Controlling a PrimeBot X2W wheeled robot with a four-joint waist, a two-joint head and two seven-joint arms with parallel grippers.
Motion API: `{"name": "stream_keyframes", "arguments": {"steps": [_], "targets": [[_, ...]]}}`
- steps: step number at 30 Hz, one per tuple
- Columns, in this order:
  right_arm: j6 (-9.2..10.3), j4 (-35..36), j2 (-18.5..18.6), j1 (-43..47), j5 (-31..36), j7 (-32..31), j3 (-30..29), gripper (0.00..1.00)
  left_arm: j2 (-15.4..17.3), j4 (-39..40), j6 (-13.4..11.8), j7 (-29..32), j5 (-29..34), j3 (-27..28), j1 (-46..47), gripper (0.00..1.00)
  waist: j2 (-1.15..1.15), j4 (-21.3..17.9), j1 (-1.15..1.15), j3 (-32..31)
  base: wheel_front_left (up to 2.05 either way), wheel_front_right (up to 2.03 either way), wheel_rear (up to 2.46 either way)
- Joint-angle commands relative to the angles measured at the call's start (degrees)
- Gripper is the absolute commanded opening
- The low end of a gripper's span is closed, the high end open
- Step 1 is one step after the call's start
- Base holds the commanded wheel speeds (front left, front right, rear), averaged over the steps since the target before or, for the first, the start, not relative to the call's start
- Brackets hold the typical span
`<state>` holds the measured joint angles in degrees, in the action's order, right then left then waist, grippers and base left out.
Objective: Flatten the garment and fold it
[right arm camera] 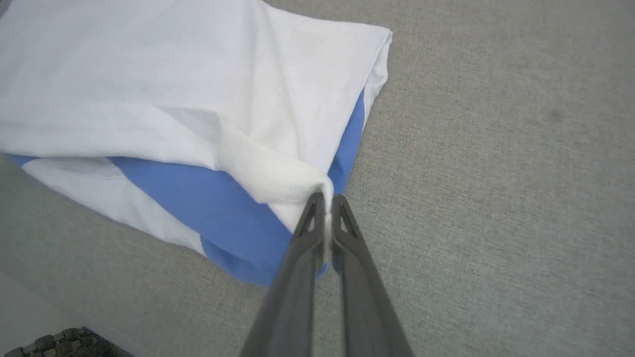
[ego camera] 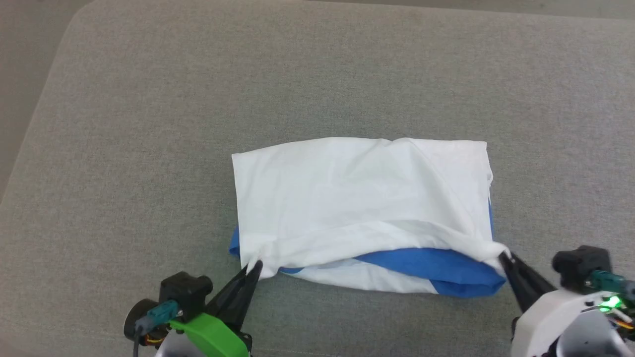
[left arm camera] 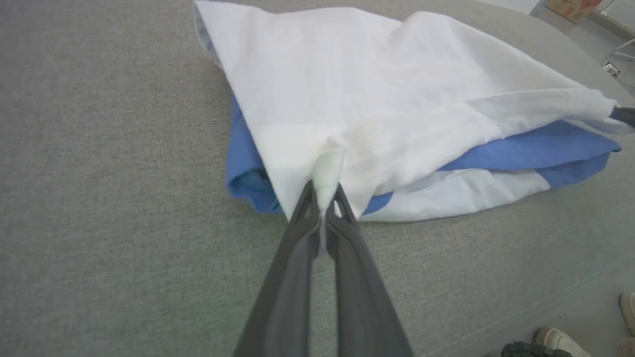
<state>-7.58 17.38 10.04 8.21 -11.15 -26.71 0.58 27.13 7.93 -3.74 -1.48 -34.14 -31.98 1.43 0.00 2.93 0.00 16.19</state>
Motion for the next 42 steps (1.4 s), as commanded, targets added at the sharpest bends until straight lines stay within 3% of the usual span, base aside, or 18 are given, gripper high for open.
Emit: {"name": "stream_keyframes", "arguments": {"steps": [1,8,9,10,11,13,14,21,25,29,34,37,42], "targets": [[0.09,-1.24,0.14,-1.00,-0.21,0.28,0.65,0.00,-0.49,-1.42,0.56,0.24,-0.26,-0.06,1.82,0.00,0.00,-0.05,0.00,-0.09,0.00,0.00,0.00],[0.09,-7.76,0.94,-5.19,-0.04,1.98,3.03,0.00,-3.28,-9.20,1.26,-0.38,-0.63,-0.15,6.57,0.00,0.00,-0.02,0.00,0.06,0.00,0.00,0.00],[0.09,-8.47,0.98,-5.78,-0.04,2.31,3.19,0.00,-3.87,-10.17,1.06,-0.82,-0.70,0.00,7.08,0.34,0.00,-0.04,0.00,0.08,0.00,0.00,0.00],[0.09,-8.94,1.06,-6.20,0.03,2.60,3.31,0.03,-4.23,-10.73,0.95,-1.10,-0.68,0.02,7.38,0.91,0.00,-0.07,0.00,0.08,0.00,0.00,0.00],[0.09,-9.42,1.02,-6.67,0.02,3.05,3.30,0.27,-4.73,-11.18,0.84,-1.52,-0.90,0.15,7.54,1.00,0.00,-0.11,0.00,0.06,0.00,0.00,0.00],[0.09,-10.04,0.95,-7.22,-0.11,3.52,3.21,0.58,-5.51,-11.49,0.50,-2.49,-1.57,0.69,7.38,1.00,0.00,-0.16,0.00,-0.07,0.00,0.00,0.00],[0.09,-10.13,1.07,-7.33,-0.18,3.60,3.18,1.00,-5.69,-11.51,0.29,-2.89,-1.88,0.99,7.11,1.00,0.00,-0.18,0.00,-0.17,0.00,0.00,0.00],[0.09,-6.68,0.57,-5.97,-4.28,1.70,0.61,1.00,-5.54,-6.11,-1.84,-6.05,-4.40,4.36,3.11,1.00,0.00,-0.07,0.00,-0.92,0.00,0.00,0.00],[0.09,-2.35,-0.67,-4.72,-5.70,0.36,-3.29,1.00,-4.97,-0.74,-5.42,-9.65,-3.67,8.09,0.87,1.00,0.00,0.34,0.00,-1.29,0.00,0.00,0.00],[0.09,-0.13,-2.96,-4.82,-4.94,1.02,-7.70,1.00,-5.96,3.45,-9.73,-12.89,0.50,12.55,-0.41,1.00,0.00,0.67,0.00,-1.80,0.00,0.00,0.00],[0.09,-2.52,-5.11,-5.91,-3.73,0.11,-9.81,1.00,-8.54,7.35,-12.91,-13.48,11.20,17.33,-1.75,1.00,0.00,1.18,0.00,-2.58,0.00,0.00,0.00],[0.09,-4.84,-5.55,-7.49,-3.81,-0.81,-9.17,1.00,-11.21,8.47,-12.66,-13.50,14.95,18.72,-3.26,1.00,0.00,1.72,0.00,-2.59,0.00,0.00,0.00],[0.09,-9.51,-5.12,-10.98,-2.70,-2.11,-8.09,1.00,-14.50,7.73,-9.68,-13.51,17.89,19.62,-4.55,1.00,0.00,3.18,0.00,-1.83,0.00,0.00,0.00]]}}
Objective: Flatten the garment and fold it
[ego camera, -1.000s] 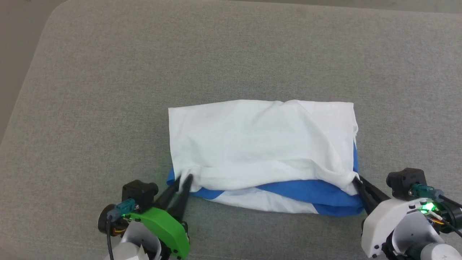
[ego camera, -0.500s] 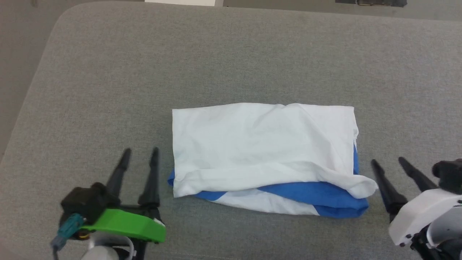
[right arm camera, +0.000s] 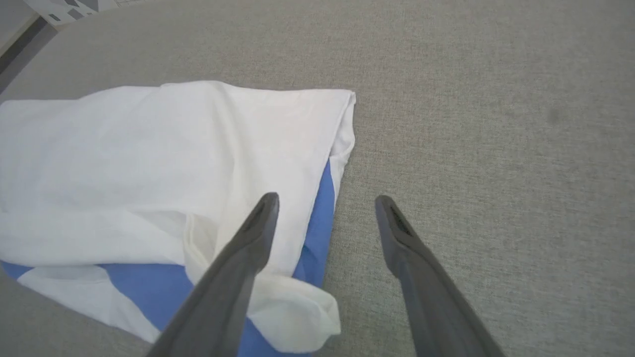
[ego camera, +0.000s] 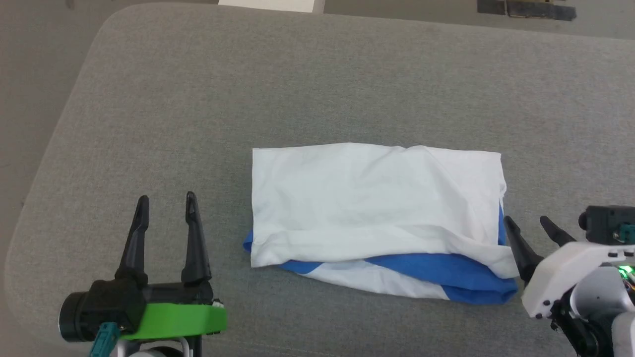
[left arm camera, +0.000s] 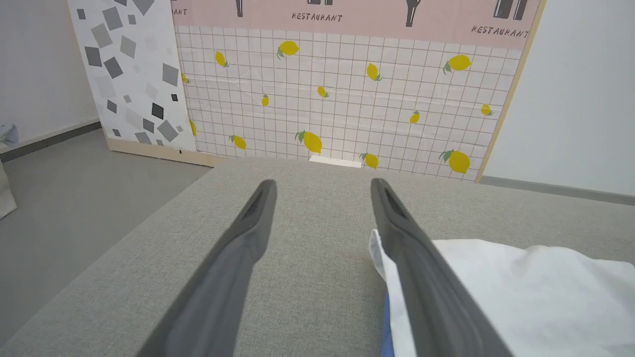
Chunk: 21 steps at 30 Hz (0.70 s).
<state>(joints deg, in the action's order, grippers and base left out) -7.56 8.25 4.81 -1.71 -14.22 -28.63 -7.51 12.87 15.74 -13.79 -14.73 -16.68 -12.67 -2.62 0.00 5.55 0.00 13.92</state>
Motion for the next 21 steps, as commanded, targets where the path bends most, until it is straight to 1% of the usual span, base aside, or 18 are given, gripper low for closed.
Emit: {"name": "stream_keyframes", "arguments": {"steps": [1,6,10,14,18,21], "targets": [[0.08,-1.28,0.17,-1.69,0.64,-0.40,-0.04,1.00,-0.69,-0.24,0.90,-0.26,0.78,0.52,-0.50,1.00,0.00,0.81,0.00,0.60,0.00,0.00,0.00],[0.08,-5.80,0.78,-4.64,2.23,-1.76,-0.99,1.00,-2.78,-1.16,3.51,-0.26,2.32,1.76,-0.26,1.00,0.00,2.47,0.00,1.68,0.00,0.00,0.00],[0.08,-8.30,1.76,-6.46,2.84,-2.10,-0.59,1.00,-4.36,-1.91,5.27,-0.26,3.05,2.56,-0.09,1.00,0.00,3.46,0.00,2.38,0.00,0.00,0.00],[0.08,-10.72,1.96,-7.58,3.21,-2.81,-0.66,1.00,-5.70,-2.51,6.93,-0.27,3.67,3.00,-0.03,1.00,0.00,4.12,0.00,3.01,0.00,0.00,0.00],[0.08,-12.76,2.03,-8.05,3.02,-4.73,-0.09,1.00,-6.34,-3.12,8.43,-0.27,4.97,3.03,0.58,1.00,0.00,4.70,0.00,3.85,0.00,0.00,0.00],[0.08,-13.61,2.48,-8.31,2.14,-7.16,1.59,1.00,-6.57,-3.37,9.19,-0.27,6.01,3.19,1.07,1.00,0.00,4.72,0.00,4.45,0.00,0.00,0.00]]}}
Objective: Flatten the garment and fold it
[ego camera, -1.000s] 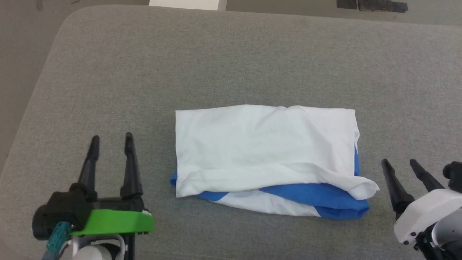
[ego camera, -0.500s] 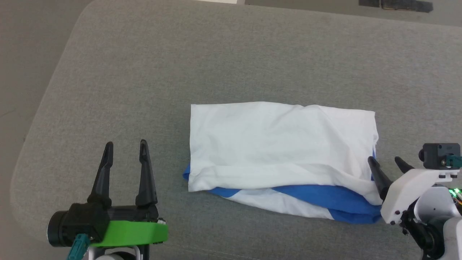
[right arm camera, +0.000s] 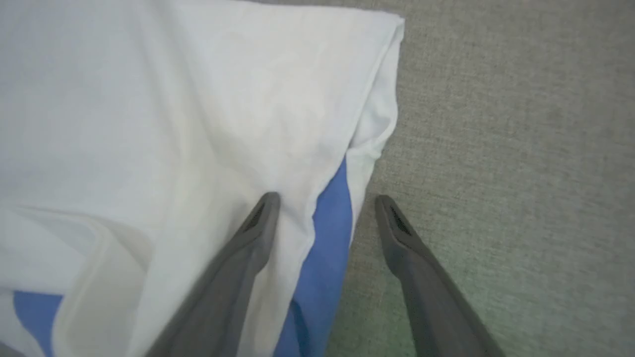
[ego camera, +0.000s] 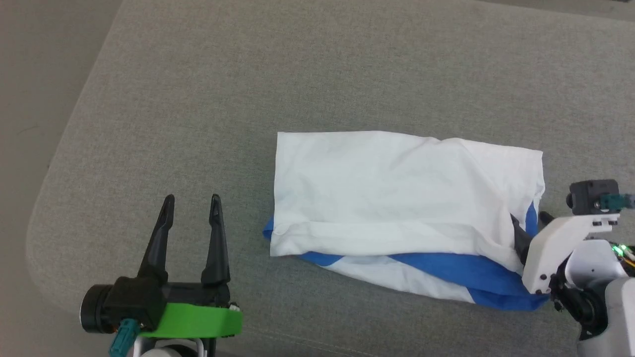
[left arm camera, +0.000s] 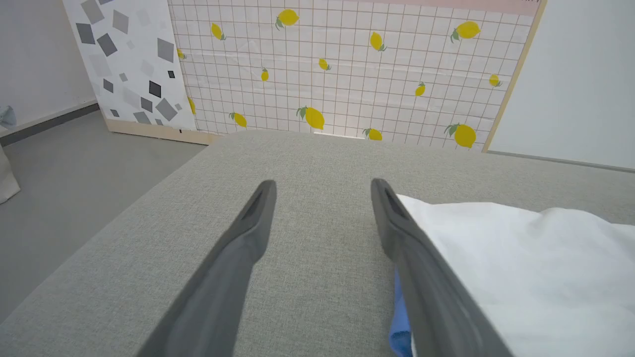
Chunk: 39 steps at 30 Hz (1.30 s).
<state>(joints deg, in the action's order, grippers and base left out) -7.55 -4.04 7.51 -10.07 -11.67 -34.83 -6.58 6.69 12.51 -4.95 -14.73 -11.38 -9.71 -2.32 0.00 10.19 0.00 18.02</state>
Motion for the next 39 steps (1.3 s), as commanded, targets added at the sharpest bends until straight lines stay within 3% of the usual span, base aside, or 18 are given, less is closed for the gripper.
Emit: {"name": "stream_keyframes", "arguments": {"steps": [1,2,3,4,5,15,30,34,39], "targets": [[0.06,-1.49,-0.12,-0.14,-0.87,-1.81,1.10,1.00,-0.45,-0.26,0.61,-0.27,1.06,0.28,0.93,1.00,0.00,0.03,0.00,0.61,0.00,0.00,0.00],[0.06,-1.65,-0.06,-0.39,-1.13,-2.47,1.29,0.56,-0.52,-0.46,0.91,-0.27,1.30,0.30,1.08,1.00,0.00,-0.04,0.00,0.84,0.00,0.00,0.00],[0.06,-1.86,-0.04,-0.62,-1.21,-2.97,1.35,0.34,-0.58,-0.62,1.13,-0.27,1.46,0.34,1.20,1.00,0.00,-0.12,0.00,1.01,0.00,0.00,0.00],[0.06,-2.12,-0.09,-0.94,-1.30,-3.43,1.32,0.04,-0.64,-0.86,1.40,-0.27,1.65,0.38,1.34,1.00,0.00,-0.23,0.00,1.17,0.00,0.00,0.00],[0.06,-2.33,-0.19,-1.23,-1.30,-3.59,1.16,0.00,-0.69,-1.06,1.62,-0.27,1.77,0.41,1.45,1.00,0.00,-0.34,0.00,1.28,0.00,0.00,0.00],[0.06,-3.84,0.30,-4.36,0.92,1.09,-4.23,0.00,-1.36,-2.23,2.94,-0.27,2.67,1.57,1.66,1.00,0.00,-1.79,0.00,0.26,0.00,0.00,0.00],[0.06,-5.51,8.50,-3.87,7.86,2.97,-20.57,0.00,-1.23,-2.63,4.27,-0.27,3.71,2.78,0.34,1.00,0.00,-5.87,0.00,-1.47,0.00,0.00,0.00],[0.06,-3.61,8.41,-3.92,7.89,3.08,-19.72,0.00,-1.18,-2.88,4.41,-0.27,3.94,2.82,0.06,1.00,0.00,-6.83,0.00,-2.20,0.00,0.00,0.00],[0.06,0.56,7.03,-4.30,4.92,1.65,-13.53,0.00,-1.07,-3.21,4.49,-0.27,4.50,2.64,-0.29,1.00,0.00,-7.65,0.00,-3.56,0.00,0.00,0.00]]}}
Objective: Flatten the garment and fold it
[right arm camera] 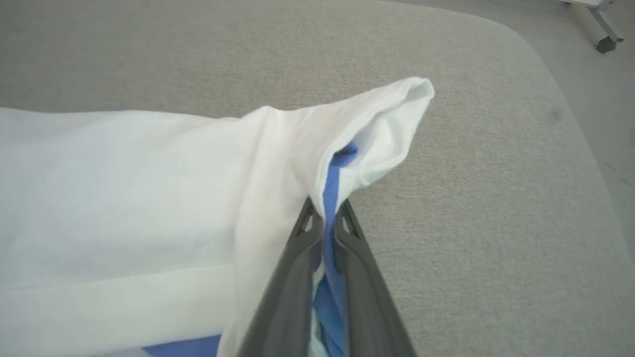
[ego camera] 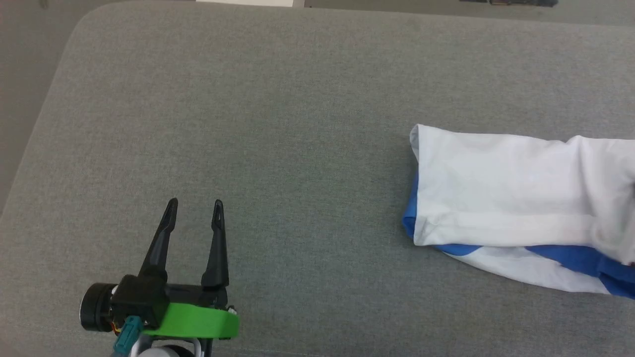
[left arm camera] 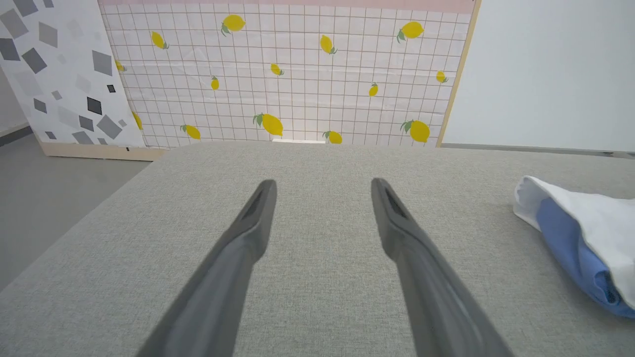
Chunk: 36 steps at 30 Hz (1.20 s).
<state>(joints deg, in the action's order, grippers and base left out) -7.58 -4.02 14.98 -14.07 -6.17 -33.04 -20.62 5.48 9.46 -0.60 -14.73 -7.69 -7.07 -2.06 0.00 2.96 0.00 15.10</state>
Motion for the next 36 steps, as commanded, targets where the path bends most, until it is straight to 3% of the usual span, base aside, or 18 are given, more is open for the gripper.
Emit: {"name": "stream_keyframes", "arguments": {"steps": [1,10,18,29,35,36], "targets": [[0.09,1.36,-0.74,-0.35,-1.34,-0.57,1.88,0.00,0.14,-0.23,0.14,-0.27,0.93,-0.07,-0.63,1.00,0.00,-0.47,0.00,-0.89,0.00,0.00,0.00],[0.09,8.74,-0.53,-1.40,-6.57,-5.43,16.36,0.00,-0.23,-0.89,0.49,-0.27,1.68,-1.55,-0.53,1.00,0.00,0.75,0.00,-1.85,0.00,0.00,0.00],[0.09,7.62,-0.23,-5.68,-7.99,-8.32,25.87,0.00,-0.91,-1.62,0.88,-0.27,1.14,-2.46,0.12,1.00,0.00,3.52,0.00,-0.90,0.00,0.00,0.00],[0.09,-1.71,-0.41,-11.68,-6.90,-14.20,32.11,0.00,-2.03,-3.33,1.46,-0.27,-0.07,-4.49,2.11,1.00,0.00,8.24,0.00,1.57,0.00,0.00,0.00],[0.09,-5.33,-0.57,-12.88,-5.61,-17.25,32.71,0.00,-2.33,-4.20,1.53,-0.27,-0.49,-5.49,3.29,1.00,0.00,9.38,0.00,2.21,0.00,0.00,0.00],[0.09,-5.94,-0.64,-12.99,-5.26,-17.63,32.53,0.06,-2.36,-4.32,1.52,-0.27,-0.57,-5.58,3.47,1.00,0.00,9.45,0.00,2.25,0.00,0.00,0.00]]}}
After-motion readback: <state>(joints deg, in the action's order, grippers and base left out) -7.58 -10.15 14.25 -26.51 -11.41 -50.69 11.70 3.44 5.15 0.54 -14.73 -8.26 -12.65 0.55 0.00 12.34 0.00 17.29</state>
